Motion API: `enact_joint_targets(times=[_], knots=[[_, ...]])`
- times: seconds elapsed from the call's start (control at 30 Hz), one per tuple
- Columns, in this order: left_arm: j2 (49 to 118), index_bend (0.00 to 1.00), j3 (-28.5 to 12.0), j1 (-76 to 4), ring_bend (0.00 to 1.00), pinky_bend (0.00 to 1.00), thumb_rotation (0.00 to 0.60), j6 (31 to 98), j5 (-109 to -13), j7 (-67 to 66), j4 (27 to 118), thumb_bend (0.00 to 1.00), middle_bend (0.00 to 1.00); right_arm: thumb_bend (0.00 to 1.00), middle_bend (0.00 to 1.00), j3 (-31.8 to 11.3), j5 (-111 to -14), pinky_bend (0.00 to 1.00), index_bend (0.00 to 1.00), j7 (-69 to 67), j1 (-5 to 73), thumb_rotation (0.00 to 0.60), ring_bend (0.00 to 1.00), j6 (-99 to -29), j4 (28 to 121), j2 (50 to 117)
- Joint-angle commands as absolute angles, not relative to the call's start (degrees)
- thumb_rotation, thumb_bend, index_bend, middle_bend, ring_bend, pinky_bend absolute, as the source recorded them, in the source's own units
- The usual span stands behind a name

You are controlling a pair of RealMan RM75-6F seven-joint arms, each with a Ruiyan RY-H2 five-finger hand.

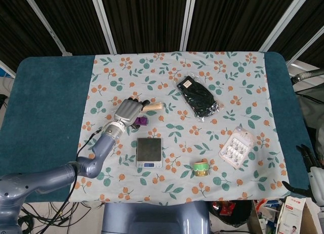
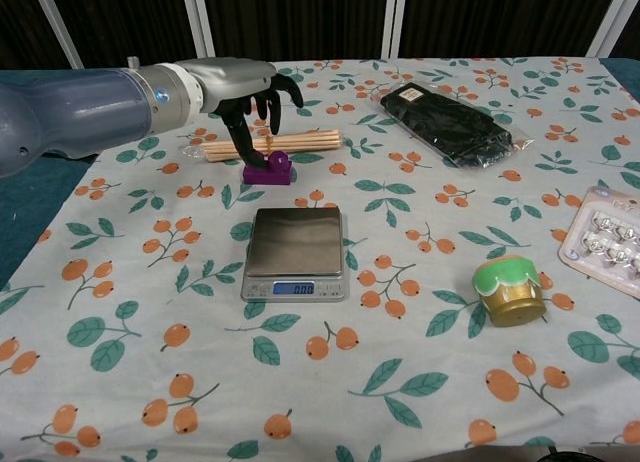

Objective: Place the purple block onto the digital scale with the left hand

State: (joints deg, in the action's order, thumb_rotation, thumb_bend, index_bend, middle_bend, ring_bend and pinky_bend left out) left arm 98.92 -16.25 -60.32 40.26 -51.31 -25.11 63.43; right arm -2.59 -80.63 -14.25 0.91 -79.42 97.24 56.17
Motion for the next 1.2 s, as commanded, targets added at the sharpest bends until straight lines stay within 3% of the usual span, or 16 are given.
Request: enact_joint_targets(times=[0.03,0.57,0.9,1.2], knots=[[100.9,0.22,-15.9,-61.6,0.27,0.28,0.6,38.9,-50.7,-24.4,60.5,0.16,0.39,0.07,0.0,-2.6,-80.4,0.18,0.0,-14.4,0.9,0.6,0.13,-79.3,97.3,56.1],[104.6,0.22,-13.6,-62.5,0.27,0.28,0.6,37.6,-54.9,-20.9,53.6,0.16,0.47,0.07,0.0,-2.9,-79.2,0.18,0.0,-15.3,1.0,0.6,0.13,-78.3,97.7,55.5],[104.9,0.22,-13.3,-62.3,0.27,0.27,0.6,38.2,-54.7,-21.9,53.0,0.22,0.48,0.07,0.0,-3.0,-78.7,0.18,0.0,-15.7,1.1,0.6,0.13,-77.8,97.8,55.3],[104.7,0.22,-12.5,-62.4,0.27,0.27,0.6,37.2,-53.2,-24.1,53.7,0.33,0.52,0.08,0.0,-3.1,-78.3,0.18,0.0,-15.8,1.0,0.6,0.13,-77.7,98.0,55.2]])
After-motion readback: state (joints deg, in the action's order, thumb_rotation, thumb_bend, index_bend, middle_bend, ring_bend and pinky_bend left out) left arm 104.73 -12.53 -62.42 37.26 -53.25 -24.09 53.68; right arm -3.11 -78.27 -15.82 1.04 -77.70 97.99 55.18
